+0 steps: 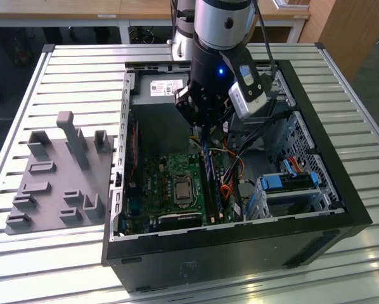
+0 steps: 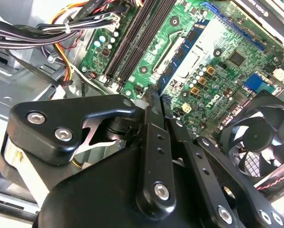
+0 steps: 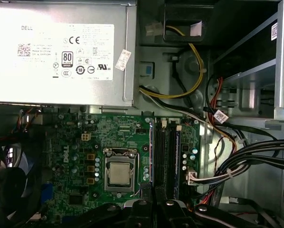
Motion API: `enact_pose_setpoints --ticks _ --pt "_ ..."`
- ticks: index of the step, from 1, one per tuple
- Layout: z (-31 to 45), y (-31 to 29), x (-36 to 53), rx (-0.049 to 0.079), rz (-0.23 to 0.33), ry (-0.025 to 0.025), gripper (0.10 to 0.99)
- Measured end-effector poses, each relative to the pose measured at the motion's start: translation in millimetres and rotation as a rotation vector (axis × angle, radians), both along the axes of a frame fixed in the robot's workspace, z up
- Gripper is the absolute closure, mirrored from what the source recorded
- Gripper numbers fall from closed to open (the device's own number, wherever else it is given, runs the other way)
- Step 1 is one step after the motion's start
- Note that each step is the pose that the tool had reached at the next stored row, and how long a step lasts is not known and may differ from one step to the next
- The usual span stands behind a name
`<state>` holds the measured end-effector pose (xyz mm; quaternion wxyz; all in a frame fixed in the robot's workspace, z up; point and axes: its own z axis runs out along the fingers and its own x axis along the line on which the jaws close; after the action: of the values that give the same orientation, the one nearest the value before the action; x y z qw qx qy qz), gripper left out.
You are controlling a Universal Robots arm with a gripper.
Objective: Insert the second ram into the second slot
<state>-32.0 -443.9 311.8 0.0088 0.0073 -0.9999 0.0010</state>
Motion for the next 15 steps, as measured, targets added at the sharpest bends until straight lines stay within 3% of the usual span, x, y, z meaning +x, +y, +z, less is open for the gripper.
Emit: enact_pose_setpoints --ticks 15 --pt "-13.3 0.0 0.0 -0.002 0.000 0.0000 0.949"
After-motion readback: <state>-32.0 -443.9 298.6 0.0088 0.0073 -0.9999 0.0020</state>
